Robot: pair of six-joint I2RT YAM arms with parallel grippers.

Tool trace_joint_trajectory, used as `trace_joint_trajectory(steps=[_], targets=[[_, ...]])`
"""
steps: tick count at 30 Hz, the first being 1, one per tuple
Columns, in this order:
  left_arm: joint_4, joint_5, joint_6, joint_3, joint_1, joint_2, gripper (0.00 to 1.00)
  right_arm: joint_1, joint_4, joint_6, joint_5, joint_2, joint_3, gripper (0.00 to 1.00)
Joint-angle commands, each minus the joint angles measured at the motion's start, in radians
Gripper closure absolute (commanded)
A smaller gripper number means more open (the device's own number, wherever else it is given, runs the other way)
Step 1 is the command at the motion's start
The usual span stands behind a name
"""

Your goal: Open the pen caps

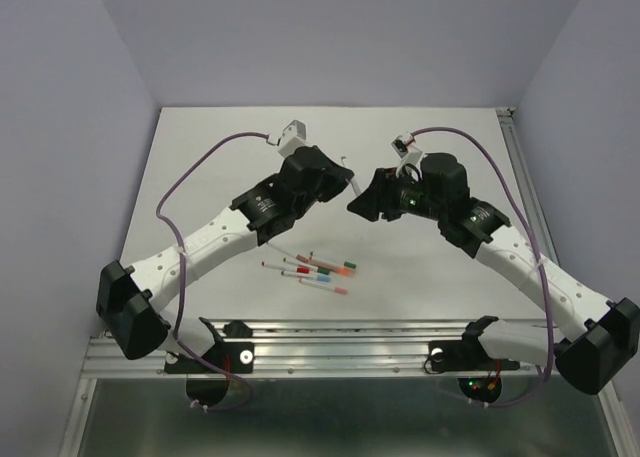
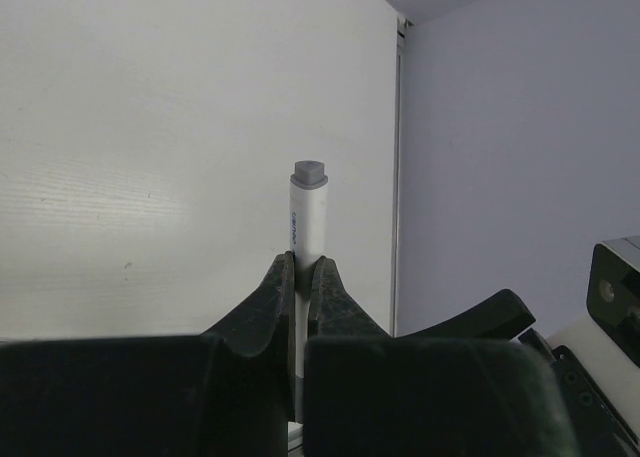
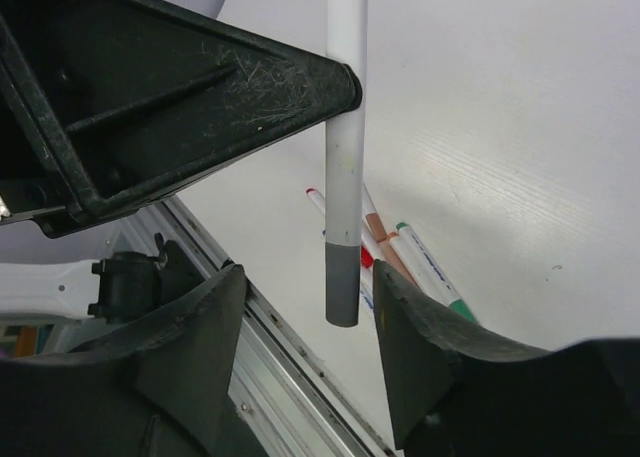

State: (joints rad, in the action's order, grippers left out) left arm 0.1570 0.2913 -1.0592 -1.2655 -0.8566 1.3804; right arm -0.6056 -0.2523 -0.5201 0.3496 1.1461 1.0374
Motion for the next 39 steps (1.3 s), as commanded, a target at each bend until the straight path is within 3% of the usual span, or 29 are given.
trace_joint_trajectory(steps=[1,5,12,14,17,24,26,27,29,30,33,39], targets=[[-0.034,0.017,-0.019,0.018,-0.005,-0.053,1.0,-0.016,0.059,-0.001,-0.017,0.004,0.066,0.45],[-0.036,0.009,-0.028,0.012,-0.005,-0.049,1.0,-0.022,0.038,-0.008,-0.017,0.007,0.069,0.52],[-0.036,0.0,-0.039,0.015,-0.005,-0.047,1.0,-0.023,0.027,-0.014,-0.011,0.006,0.069,0.99],[-0.034,-0.026,-0.03,0.008,-0.004,-0.044,0.95,-0.023,0.025,-0.015,-0.009,0.007,0.07,0.99],[-0.033,-0.05,-0.027,0.011,-0.004,-0.047,0.58,-0.023,0.027,-0.018,-0.021,0.009,0.07,0.99],[-0.04,-0.032,-0.025,0.043,-0.005,-0.083,0.53,-0.023,0.056,-0.043,-0.026,0.01,0.062,0.99],[-0.04,-0.03,-0.022,0.044,-0.004,-0.084,0.54,-0.023,0.068,-0.047,0.002,0.012,0.059,0.99],[-0.042,-0.027,-0.024,0.044,-0.004,-0.084,0.65,-0.023,0.083,-0.052,0.012,0.012,0.055,0.99],[-0.04,-0.026,-0.021,0.041,-0.004,-0.081,0.74,-0.023,0.103,-0.063,0.046,0.01,0.05,0.99],[-0.042,-0.023,-0.013,0.04,-0.004,-0.08,0.86,-0.023,0.111,-0.072,0.064,0.006,0.044,0.99],[-0.04,-0.023,0.011,0.025,-0.004,-0.066,1.0,-0.023,0.14,-0.083,0.094,-0.008,0.033,0.99],[-0.034,0.069,0.037,0.018,0.042,-0.081,1.0,-0.025,0.108,-0.112,0.147,-0.06,-0.029,0.99]])
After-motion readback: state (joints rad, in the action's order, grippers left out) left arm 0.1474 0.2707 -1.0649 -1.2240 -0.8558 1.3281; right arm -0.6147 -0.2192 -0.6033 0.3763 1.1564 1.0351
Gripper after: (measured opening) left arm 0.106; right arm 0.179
